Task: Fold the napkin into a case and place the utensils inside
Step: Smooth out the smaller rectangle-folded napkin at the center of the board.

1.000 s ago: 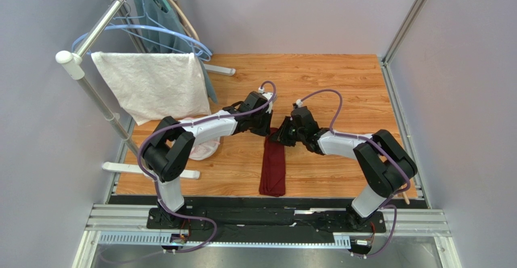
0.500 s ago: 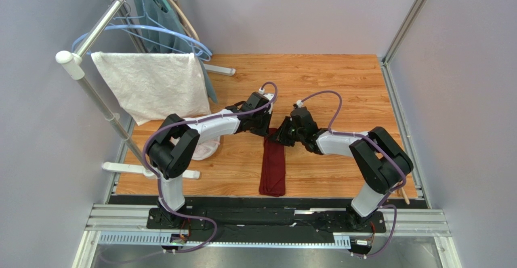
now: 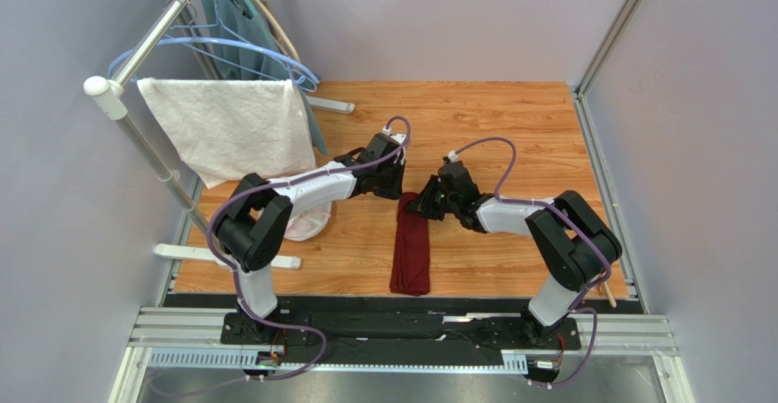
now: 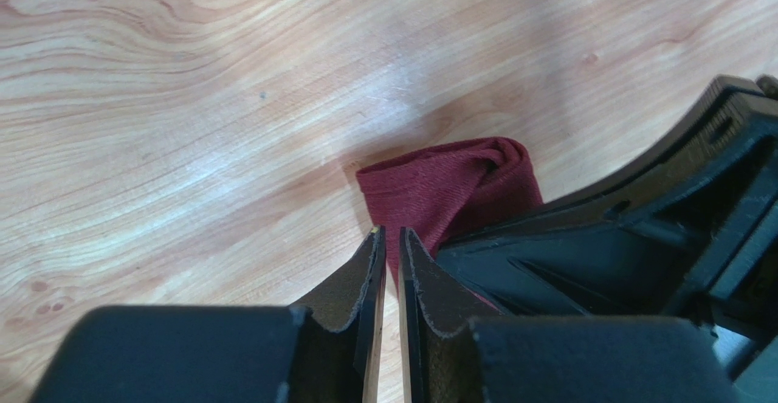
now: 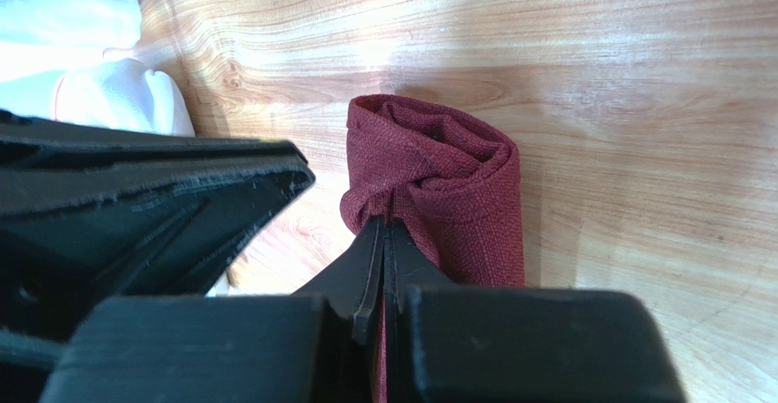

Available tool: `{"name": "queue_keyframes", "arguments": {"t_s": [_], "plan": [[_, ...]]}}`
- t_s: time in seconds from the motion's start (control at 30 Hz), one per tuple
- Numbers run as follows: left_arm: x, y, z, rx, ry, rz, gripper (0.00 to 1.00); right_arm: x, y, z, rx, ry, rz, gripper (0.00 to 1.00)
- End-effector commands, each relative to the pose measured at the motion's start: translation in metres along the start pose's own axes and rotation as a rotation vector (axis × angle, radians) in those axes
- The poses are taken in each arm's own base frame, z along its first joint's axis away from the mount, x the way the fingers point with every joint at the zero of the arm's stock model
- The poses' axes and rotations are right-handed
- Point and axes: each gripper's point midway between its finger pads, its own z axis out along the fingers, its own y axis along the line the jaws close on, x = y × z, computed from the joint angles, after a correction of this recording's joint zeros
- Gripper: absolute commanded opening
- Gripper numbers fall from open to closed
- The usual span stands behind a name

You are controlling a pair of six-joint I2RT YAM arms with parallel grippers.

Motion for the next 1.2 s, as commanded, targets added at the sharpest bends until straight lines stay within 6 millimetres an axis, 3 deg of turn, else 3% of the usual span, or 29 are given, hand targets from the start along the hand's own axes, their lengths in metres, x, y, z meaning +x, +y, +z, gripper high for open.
{"name": "queue_keyframes", "arguments": {"t_s": [0.0,0.13,0.73,1.03,1.17], "plan": [[-0.014,-0.002,0.006,0.004,-0.005,-0.028,0.17,-0.014,0.013,0.004,-0.053,-0.052,0.016,0.00],[-0.004,-0.002,0.018,0.016,0.020,-0.045,0.16,-0.016,0.014,0.009,-0.055,-0.051,0.020,0.00],[-0.001,-0.011,0.013,0.076,-0.009,-0.067,0.16,-0.026,0.027,0.020,-0.184,-0.074,0.126,0.00],[-0.015,-0.011,-0.005,0.061,-0.048,-0.056,0.19,-0.010,-0.004,0.041,-0.142,-0.037,0.210,0.00],[-0.020,-0.015,-0.009,0.069,-0.050,-0.042,0.19,-0.008,-0.012,0.041,-0.124,-0.037,0.213,0.00]]}}
